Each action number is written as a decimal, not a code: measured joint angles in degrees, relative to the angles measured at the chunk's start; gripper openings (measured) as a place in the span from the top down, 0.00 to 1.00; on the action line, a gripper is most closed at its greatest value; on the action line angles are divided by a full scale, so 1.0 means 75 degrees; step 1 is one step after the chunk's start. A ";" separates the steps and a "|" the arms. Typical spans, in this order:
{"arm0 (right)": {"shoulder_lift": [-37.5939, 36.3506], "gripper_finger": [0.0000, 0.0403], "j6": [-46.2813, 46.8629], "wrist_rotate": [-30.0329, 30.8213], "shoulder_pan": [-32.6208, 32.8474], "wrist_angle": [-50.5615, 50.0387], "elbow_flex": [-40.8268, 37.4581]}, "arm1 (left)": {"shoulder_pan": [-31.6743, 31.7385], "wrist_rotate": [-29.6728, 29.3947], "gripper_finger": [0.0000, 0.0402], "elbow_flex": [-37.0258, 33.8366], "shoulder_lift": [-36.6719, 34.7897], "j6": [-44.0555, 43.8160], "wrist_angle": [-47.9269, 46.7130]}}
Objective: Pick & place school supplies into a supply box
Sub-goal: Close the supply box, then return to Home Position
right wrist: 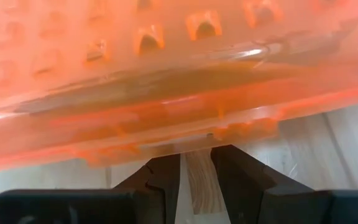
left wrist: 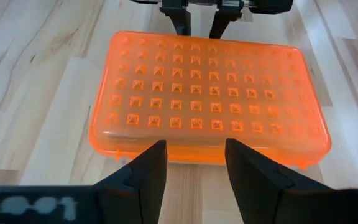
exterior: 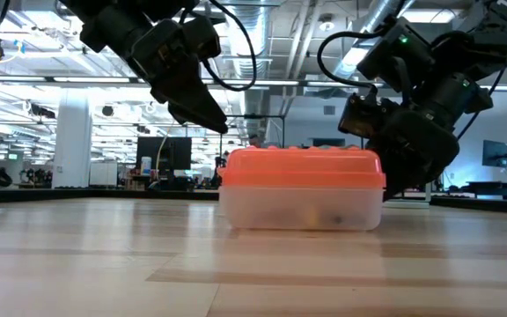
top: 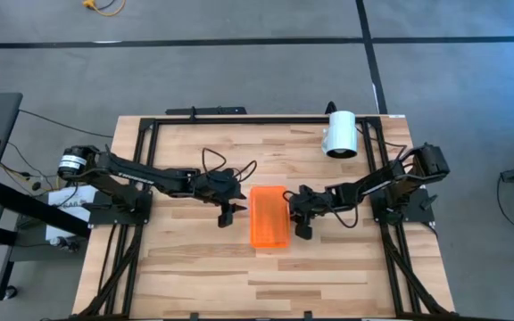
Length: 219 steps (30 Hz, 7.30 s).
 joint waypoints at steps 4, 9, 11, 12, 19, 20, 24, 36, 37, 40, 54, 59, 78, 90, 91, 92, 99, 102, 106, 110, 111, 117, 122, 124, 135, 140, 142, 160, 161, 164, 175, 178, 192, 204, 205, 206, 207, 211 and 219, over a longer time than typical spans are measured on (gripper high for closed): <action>-0.0009 0.76 0.0536 -0.0014 -0.0003 -0.0198 0.0032 | 0.0000 -0.0002 0.62 0.0000 -0.0003 -0.0123 -0.0029; -0.0032 0.76 0.0750 -0.0303 0.0003 -0.0355 0.0047 | 0.0000 -0.0004 0.62 0.0000 -0.0003 -0.0256 -0.0238; -0.0126 0.76 0.0838 -0.0338 0.0003 -0.0410 0.0032 | 0.0000 -0.0005 0.62 -0.0003 -0.0006 -0.0346 -0.0280; -0.0175 0.76 0.0844 -0.0351 -0.0003 -0.0402 0.0013 | 0.0000 -0.0008 0.62 -0.0003 -0.0006 -0.0369 -0.0283; -0.0627 0.76 0.0541 -0.0399 -0.0064 -0.0771 -0.0020 | 0.0000 0.0012 0.62 -0.0003 -0.0006 -0.0334 -0.0413; -0.0627 0.76 0.0541 -0.0416 -0.0064 -0.0786 -0.0020 | 0.0000 0.0022 0.62 -0.0003 -0.0006 -0.0334 -0.0455; -0.0534 0.76 0.0577 -0.0392 0.0063 -0.0787 0.0077 | 0.0000 0.0315 0.62 -0.0003 -0.0009 -0.0323 -0.0739; -0.0121 0.76 0.0334 -0.0270 0.0102 -0.0748 0.0591 | -0.0207 0.0150 0.62 -0.0654 0.0250 -0.0117 -0.1081; -0.0099 0.76 0.0331 -0.0270 0.0102 -0.0750 0.0636 | -0.0233 0.0157 0.62 -0.0728 0.0342 -0.0208 -0.0918; -0.0087 0.76 0.0320 -0.0230 0.0102 -0.0664 0.0730 | -0.0328 0.0123 0.62 -0.0895 0.0591 -0.0525 -0.0377; -0.0100 0.76 0.0320 -0.0186 0.0037 -0.0474 0.0755 | -0.0391 -0.0120 0.62 -0.0927 0.0854 -0.0678 0.0336; -0.0114 0.76 0.0323 -0.0186 -0.0013 -0.0511 0.0758 | -0.0391 -0.0171 0.62 -0.0927 0.0854 -0.0687 0.0376; -0.1554 0.76 0.0695 -0.0904 -0.0362 -0.3517 0.1136 | -0.0365 -0.0690 0.62 -0.0012 -0.0721 -0.0869 -0.1262; -0.3578 0.76 0.0667 -0.0445 -0.0911 -0.5449 0.2514 | -0.0367 -0.3231 0.62 0.1390 -0.2515 -0.0128 -0.2632; -0.3699 0.76 0.0607 -0.0442 -0.0937 -0.5564 0.2633 | -0.0367 -0.3234 0.62 0.1506 -0.2596 0.0059 -0.2640; -0.3832 0.76 0.0504 -0.0442 -0.0957 -0.5488 0.2832 | -0.0367 -0.3232 0.62 0.1663 -0.2707 0.0264 -0.2609; -0.4826 0.76 0.0924 0.0262 -0.1555 -0.5692 0.3709 | -0.0329 -0.3308 0.62 0.2422 -0.3458 0.0368 -0.2670; -0.5211 0.76 0.1879 0.0313 -0.2014 -0.5664 0.3827 | -0.0252 -0.3622 0.62 0.2432 -0.3754 0.0478 -0.2880; -0.5658 0.76 0.2079 0.0256 -0.2575 -0.5323 0.3844 | -0.0166 -0.3857 0.62 0.2425 -0.4089 0.0514 -0.3629; -0.6139 0.76 0.0495 -0.0598 -0.2547 -0.4906 0.3847 | -0.0151 -0.3682 0.62 0.2427 -0.4364 0.0519 -0.4392; -0.6270 0.76 0.0241 -0.0651 -0.2490 -0.4923 0.3838 | -0.0151 -0.3634 0.62 0.2390 -0.4462 0.0519 -0.4594; -0.6885 0.76 -0.1108 -0.0559 -0.2323 -0.5550 0.3831 | -0.0152 -0.3527 0.62 0.1527 -0.5377 0.0570 -0.4414; -0.7393 0.76 -0.1353 -0.0579 -0.2366 -0.5813 0.3416 | -0.0152 -0.3508 0.62 0.0609 -0.6237 0.0560 -0.3893; -0.7621 0.76 -0.1382 -0.0559 -0.2372 -0.5820 0.3121 | -0.0152 -0.3508 0.62 0.0222 -0.6543 0.0568 -0.3723; -0.9099 0.76 -0.1758 -0.0628 -0.2384 -0.4604 0.1087 | -0.0152 -0.3204 0.62 -0.2190 -0.8284 0.0741 -0.1862; -0.9803 0.76 -0.1743 -0.1055 -0.2383 -0.4046 0.0211 | -0.0152 -0.2901 0.62 -0.3045 -0.9072 0.0635 -0.1377; -1.0080 0.76 -0.1692 -0.1098 -0.2384 -0.3846 -0.0128 | -0.0152 -0.2828 0.62 -0.3265 -0.9365 0.0620 -0.1347; -1.2781 0.76 -0.0874 -0.1227 -0.2384 -0.3428 -0.2415 | -0.0154 -0.2762 0.62 -0.4690 -1.1131 0.0534 -0.1345; -1.2759 0.76 -0.0850 -0.1232 -0.2373 -0.3354 -0.2471 | -0.0154 -0.2761 0.62 -0.4709 -1.1106 0.0525 -0.1278; -1.2749 0.76 -0.0789 -0.1214 -0.2293 -0.3400 -0.2566 | -0.0154 -0.2762 0.62 -0.4863 -1.1149 0.0370 -0.1325; -1.2764 0.76 -0.0517 -0.0497 -0.1167 -0.1718 -0.3606 | -0.0157 -0.2773 0.62 -0.4913 -1.1141 0.0452 -0.0913; -1.2767 0.76 -0.0516 -0.0180 -0.0892 -0.1664 -0.3738 | -0.0157 -0.2773 0.62 -0.4913 -1.1138 0.0629 -0.0970; -1.2764 0.76 -0.0316 -0.0157 -0.0548 -0.1617 -0.4095 | -0.0157 -0.2571 0.62 -0.4923 -1.1138 0.0583 -0.2089; -1.2764 0.76 -0.0078 -0.0155 -0.0599 -0.1619 -0.4100 | -0.0163 -0.0787 0.62 -0.5910 -1.0672 0.1208 0.0255; -1.2764 0.76 -0.0053 -0.0154 -0.0606 -0.1619 -0.4100 | -0.0163 -0.0771 0.62 -0.5910 -1.0661 0.1215 0.0253; -1.2764 0.76 -0.0013 -0.0152 -0.0615 -0.1619 -0.4100 | -0.0163 -0.0747 0.62 -0.5910 -1.0663 0.1214 0.0250; -1.2764 0.76 0.0033 -0.0151 -0.0629 -0.1619 -0.4100 | -0.0163 -0.0717 0.62 -0.5910 -1.0670 0.1208 0.0248; -1.2764 0.76 0.0204 -0.0157 -0.0703 -0.1619 -0.4101 | -0.0163 -0.0704 0.62 -0.5913 -1.0666 0.0864 0.0244; -1.2764 0.76 0.0194 -0.0163 -0.0699 -0.1624 -0.4106 | -0.0163 -0.0703 0.62 -0.5918 -1.0666 0.0435 0.0244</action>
